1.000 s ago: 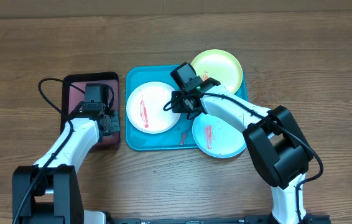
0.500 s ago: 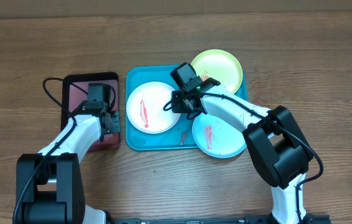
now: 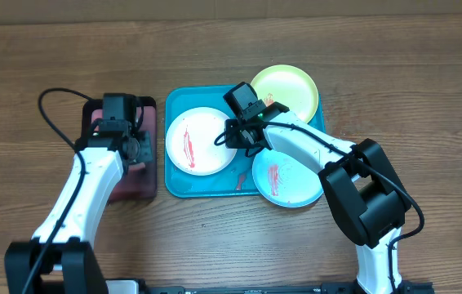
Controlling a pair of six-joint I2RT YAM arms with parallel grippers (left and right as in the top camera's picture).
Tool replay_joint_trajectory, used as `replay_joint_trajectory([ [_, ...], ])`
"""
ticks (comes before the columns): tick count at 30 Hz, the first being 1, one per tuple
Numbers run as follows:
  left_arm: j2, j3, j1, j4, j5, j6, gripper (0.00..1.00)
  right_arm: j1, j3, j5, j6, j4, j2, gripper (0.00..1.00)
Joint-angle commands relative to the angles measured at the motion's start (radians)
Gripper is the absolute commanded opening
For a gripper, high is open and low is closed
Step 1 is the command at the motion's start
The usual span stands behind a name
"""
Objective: Clean dirty plates on tray and stack at the side
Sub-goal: 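Carry the sponge with the left gripper onto the white plate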
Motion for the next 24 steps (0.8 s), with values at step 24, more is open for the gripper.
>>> replay_joint_trajectory([
  [24, 0.106, 0.087, -0.273, 0.076, 0.021, -0.305, 0.04, -0.058, -0.020, -0.057, 0.135, -0.059, 0.002, 0.04],
])
